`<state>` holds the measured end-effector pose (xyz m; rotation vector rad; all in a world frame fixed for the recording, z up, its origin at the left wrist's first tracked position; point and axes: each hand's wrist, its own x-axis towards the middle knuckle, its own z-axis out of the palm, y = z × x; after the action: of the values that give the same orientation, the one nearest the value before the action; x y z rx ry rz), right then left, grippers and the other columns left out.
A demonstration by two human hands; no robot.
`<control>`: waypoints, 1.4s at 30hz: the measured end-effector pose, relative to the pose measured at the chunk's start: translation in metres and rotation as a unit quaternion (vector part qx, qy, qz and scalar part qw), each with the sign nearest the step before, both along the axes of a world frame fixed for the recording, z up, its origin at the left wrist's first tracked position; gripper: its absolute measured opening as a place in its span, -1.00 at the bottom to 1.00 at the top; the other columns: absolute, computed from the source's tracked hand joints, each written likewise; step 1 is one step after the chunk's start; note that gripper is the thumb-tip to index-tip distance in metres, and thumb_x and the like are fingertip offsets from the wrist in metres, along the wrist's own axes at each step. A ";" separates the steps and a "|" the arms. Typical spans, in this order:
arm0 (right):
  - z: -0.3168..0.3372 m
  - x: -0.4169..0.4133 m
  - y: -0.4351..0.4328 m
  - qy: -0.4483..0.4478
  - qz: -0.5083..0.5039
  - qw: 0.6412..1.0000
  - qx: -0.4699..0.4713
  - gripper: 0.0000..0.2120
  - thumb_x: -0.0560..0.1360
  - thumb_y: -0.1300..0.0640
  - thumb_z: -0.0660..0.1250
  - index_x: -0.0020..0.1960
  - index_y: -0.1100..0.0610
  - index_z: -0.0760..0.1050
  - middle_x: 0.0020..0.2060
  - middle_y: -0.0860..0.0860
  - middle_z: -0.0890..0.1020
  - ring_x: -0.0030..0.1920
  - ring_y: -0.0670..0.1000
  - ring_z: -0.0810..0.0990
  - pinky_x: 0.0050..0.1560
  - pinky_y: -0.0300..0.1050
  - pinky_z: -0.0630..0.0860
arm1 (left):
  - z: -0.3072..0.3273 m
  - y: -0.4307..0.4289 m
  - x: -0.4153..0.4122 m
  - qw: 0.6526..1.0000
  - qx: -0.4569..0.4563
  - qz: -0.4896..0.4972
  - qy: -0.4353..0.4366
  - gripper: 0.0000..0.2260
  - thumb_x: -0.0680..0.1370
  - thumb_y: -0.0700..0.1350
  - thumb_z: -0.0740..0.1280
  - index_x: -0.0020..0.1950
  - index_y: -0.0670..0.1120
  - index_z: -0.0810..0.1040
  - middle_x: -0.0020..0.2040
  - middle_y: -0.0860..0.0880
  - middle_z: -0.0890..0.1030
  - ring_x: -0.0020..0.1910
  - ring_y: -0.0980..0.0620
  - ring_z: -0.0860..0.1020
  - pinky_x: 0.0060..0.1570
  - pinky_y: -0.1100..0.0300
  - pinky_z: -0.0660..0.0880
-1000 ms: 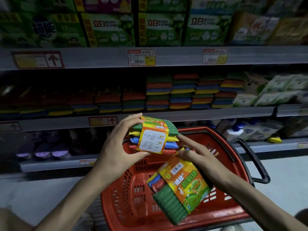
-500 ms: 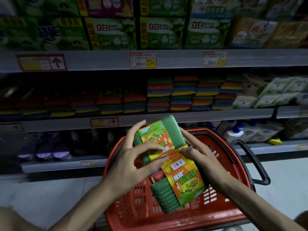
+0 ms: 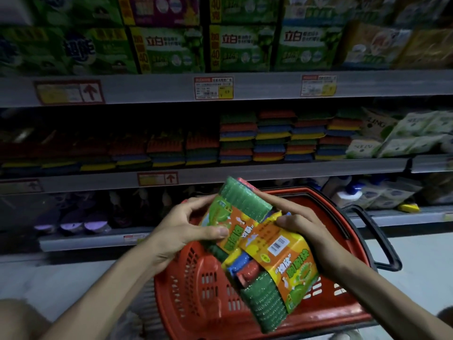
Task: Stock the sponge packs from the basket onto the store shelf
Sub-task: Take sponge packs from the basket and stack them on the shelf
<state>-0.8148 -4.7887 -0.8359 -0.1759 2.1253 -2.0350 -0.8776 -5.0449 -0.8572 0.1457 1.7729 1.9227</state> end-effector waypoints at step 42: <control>-0.009 -0.008 -0.008 -0.049 -0.098 0.985 0.136 -0.75 0.66 -0.10 0.21 0.26 -0.10 0.55 0.12 0.00 0.67 0.10 -0.01 0.69 0.23 0.08 0.60 | 0.021 0.003 0.003 0.932 0.212 0.243 -0.164 -0.80 0.57 -0.12 0.34 0.17 -0.12 0.61 0.11 -0.19 0.70 0.04 -0.11 0.66 0.08 -0.05 0.58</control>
<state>-0.8228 -4.7967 -0.8452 0.1767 2.4088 -1.7768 -0.8749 -5.0422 -0.8360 -0.4856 1.2253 2.4833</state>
